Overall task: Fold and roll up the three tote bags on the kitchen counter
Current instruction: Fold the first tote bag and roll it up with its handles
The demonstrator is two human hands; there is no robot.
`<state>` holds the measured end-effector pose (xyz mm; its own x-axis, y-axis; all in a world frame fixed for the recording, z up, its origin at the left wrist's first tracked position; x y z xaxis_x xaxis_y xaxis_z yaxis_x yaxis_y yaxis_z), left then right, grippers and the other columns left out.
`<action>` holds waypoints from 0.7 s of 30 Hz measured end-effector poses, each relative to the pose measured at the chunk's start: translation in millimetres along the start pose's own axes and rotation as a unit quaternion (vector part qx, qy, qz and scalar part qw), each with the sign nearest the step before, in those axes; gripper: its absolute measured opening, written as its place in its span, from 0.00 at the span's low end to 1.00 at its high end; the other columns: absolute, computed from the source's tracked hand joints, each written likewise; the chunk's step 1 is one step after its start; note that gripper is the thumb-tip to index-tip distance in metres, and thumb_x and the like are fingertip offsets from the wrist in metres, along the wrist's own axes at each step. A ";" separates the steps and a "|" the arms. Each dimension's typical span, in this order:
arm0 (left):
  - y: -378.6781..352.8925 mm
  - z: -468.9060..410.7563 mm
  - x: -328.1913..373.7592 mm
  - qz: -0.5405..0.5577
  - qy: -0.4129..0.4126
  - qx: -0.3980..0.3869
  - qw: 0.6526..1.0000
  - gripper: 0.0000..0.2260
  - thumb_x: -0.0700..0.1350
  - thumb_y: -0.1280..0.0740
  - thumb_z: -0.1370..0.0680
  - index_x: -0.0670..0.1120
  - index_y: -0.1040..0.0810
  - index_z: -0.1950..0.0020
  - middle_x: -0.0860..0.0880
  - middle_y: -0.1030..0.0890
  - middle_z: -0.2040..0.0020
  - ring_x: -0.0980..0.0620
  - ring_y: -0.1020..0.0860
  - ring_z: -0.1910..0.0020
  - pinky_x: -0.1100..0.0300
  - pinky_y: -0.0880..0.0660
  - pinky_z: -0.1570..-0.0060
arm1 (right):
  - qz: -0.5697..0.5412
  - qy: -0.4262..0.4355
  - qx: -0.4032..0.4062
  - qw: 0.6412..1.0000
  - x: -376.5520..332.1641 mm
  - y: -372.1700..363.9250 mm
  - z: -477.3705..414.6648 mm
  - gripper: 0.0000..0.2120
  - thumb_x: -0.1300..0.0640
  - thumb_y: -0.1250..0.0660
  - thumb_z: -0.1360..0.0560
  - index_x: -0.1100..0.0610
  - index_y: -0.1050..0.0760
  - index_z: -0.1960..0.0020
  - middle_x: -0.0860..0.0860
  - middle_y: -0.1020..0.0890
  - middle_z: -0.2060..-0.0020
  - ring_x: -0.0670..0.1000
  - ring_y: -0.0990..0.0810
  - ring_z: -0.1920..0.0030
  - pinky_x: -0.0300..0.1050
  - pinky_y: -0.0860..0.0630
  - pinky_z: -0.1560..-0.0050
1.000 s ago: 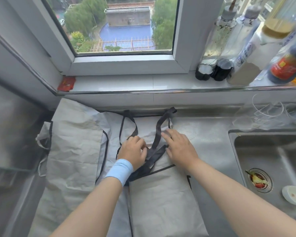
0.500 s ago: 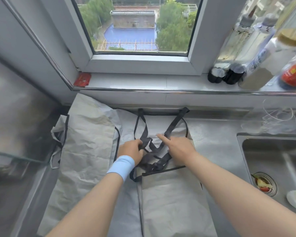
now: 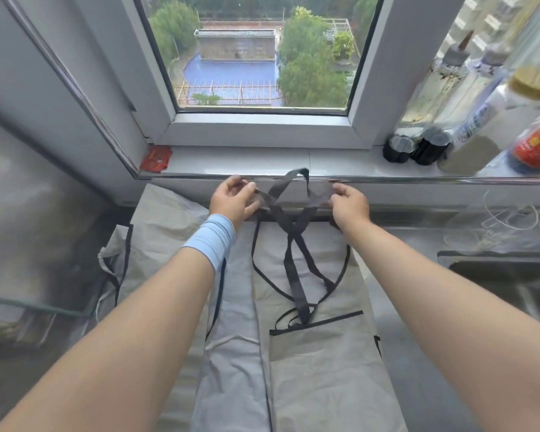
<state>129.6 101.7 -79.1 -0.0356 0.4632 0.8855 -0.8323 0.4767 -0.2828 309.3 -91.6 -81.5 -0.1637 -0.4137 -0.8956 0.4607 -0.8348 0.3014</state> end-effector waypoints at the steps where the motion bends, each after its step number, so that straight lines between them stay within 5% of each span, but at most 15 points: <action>1: 0.2 -0.8 2.4 -0.051 -0.012 -0.001 0.999 0.26 0.38 0.30 0.24 0.48 0.34 0.28 0.43 0.29 0.31 0.45 0.26 0.35 0.48 0.22 0.43 | 0.015 0.001 -0.023 1.000 -2.0 -1.8 0.7 0.27 0.63 0.39 0.21 0.52 0.38 0.23 0.54 0.25 0.32 0.50 0.20 0.45 0.41 0.26 0.47; 3: -0.7 -1.7 3.3 -0.329 -0.060 -0.007 0.942 0.35 0.41 0.30 0.25 0.54 0.42 0.23 0.45 0.33 0.27 0.46 0.30 0.31 0.51 0.29 0.35 | 0.100 0.023 -0.048 0.994 -1.8 -4.7 7.0 0.36 0.64 0.39 0.22 0.47 0.50 0.20 0.55 0.28 0.30 0.54 0.23 0.43 0.46 0.25 0.46; 5: -4.5 7.3 -8.5 -0.550 -0.079 -0.017 0.831 0.36 0.41 0.32 0.25 0.55 0.45 0.22 0.45 0.30 0.29 0.43 0.27 0.34 0.53 0.30 0.35 | 0.209 0.089 -0.013 0.974 -0.6 -3.5 19.9 0.31 0.64 0.42 0.23 0.48 0.44 0.22 0.55 0.22 0.40 0.54 0.24 0.50 0.47 0.27 0.53; 7: -1.8 14.5 -18.6 -0.637 -0.079 0.009 0.767 0.34 0.40 0.34 0.25 0.55 0.45 0.23 0.44 0.31 0.32 0.41 0.25 0.40 0.50 0.27 0.43 | 0.281 0.153 0.006 0.947 5.4 -11.1 34.3 0.20 0.61 0.43 0.24 0.52 0.34 0.33 0.54 0.19 0.49 0.57 0.23 0.52 0.49 0.26 0.54; 10: 1.1 24.5 -16.0 -0.629 -0.148 0.080 0.759 0.22 0.37 0.35 0.26 0.51 0.31 0.34 0.45 0.33 0.39 0.42 0.25 0.50 0.49 0.24 0.51 | 0.451 0.133 -0.093 0.878 46.9 -43.4 47.2 0.16 0.48 0.38 0.26 0.52 0.29 0.41 0.51 0.20 0.48 0.58 0.21 0.46 0.48 0.27 0.53; 12: -9.7 29.6 -34.5 -0.602 -0.161 0.002 0.782 0.10 0.42 0.36 0.25 0.53 0.27 0.47 0.48 0.26 0.46 0.43 0.23 0.53 0.51 0.24 0.52 | 0.575 0.090 -0.152 0.799 84.0 -55.0 48.9 0.16 0.43 0.35 0.26 0.52 0.26 0.45 0.50 0.19 0.48 0.57 0.20 0.47 0.46 0.27 0.56; 13: -18.9 34.4 -51.5 -0.623 -0.147 -0.070 0.766 0.05 0.47 0.36 0.25 0.55 0.28 0.50 0.51 0.23 0.50 0.45 0.22 0.53 0.53 0.24 0.53 | 0.590 0.079 -0.154 0.789 95.7 -56.0 46.4 0.12 0.46 0.35 0.25 0.52 0.24 0.47 0.51 0.18 0.49 0.56 0.19 0.49 0.45 0.28 0.58; 16: -37.7 66.0 -108.9 -0.711 -0.088 -0.266 0.645 0.12 0.59 0.35 0.26 0.59 0.27 0.45 0.59 0.24 0.56 0.52 0.22 0.51 0.59 0.30 0.56 | 0.523 0.069 -0.093 0.844 101.1 -46.2 38.2 0.05 0.55 0.37 0.23 0.53 0.23 0.54 0.52 0.18 0.56 0.58 0.19 0.52 0.44 0.28 0.60; 18: -39.0 77.7 -134.1 -0.736 -0.083 -0.311 0.595 0.18 0.64 0.36 0.27 0.62 0.26 0.39 0.58 0.26 0.56 0.53 0.23 0.50 0.58 0.30 0.56 | 0.439 0.057 -0.026 0.896 93.7 -28.8 30.8 0.07 0.57 0.38 0.22 0.55 0.24 0.57 0.53 0.20 0.59 0.59 0.20 0.54 0.44 0.30 0.60; 21: -32.8 75.0 -160.5 -0.775 -0.091 -0.315 0.541 0.13 0.59 0.39 0.24 0.57 0.20 0.45 0.53 0.23 0.51 0.49 0.23 0.50 0.57 0.26 0.55 | 0.367 0.050 -0.034 0.928 95.3 -16.2 22.2 0.06 0.59 0.37 0.23 0.56 0.21 0.53 0.56 0.18 0.52 0.59 0.21 0.47 0.43 0.29 0.54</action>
<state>121.1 -44.3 -184.3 0.3328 -0.9107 0.2449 0.4108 0.3737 0.8316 266.9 -125.6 -164.5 0.2957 -0.8233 -0.4845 0.4712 -0.3155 0.8237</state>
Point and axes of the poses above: each hand's wrist, its own z-axis away from the middle knuckle, its own y-axis out of the back of the hand, x = y × z, the point moved 8 cm from there along -z, towards the middle knuckle
